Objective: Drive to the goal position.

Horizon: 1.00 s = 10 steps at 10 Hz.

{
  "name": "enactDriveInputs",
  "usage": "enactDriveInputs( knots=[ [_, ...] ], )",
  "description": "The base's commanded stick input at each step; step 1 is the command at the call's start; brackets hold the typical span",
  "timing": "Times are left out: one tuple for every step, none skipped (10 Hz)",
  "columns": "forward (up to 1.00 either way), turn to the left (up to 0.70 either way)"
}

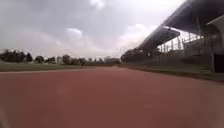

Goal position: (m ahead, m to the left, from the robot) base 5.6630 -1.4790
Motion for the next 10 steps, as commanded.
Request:
enactDriveInputs(
  knots=[
    [0.45, -0.27],
    [0.45, -0.27],
    [0.45, -0.27],
    [0.45, -0.27],
    [0.45, -0.27],
    [0.45, -0.27],
    [0.45, -0.27],
    [0.45, -0.27],
    [0.45, -0.27],
    [0.45, -0.27]
  ],
)
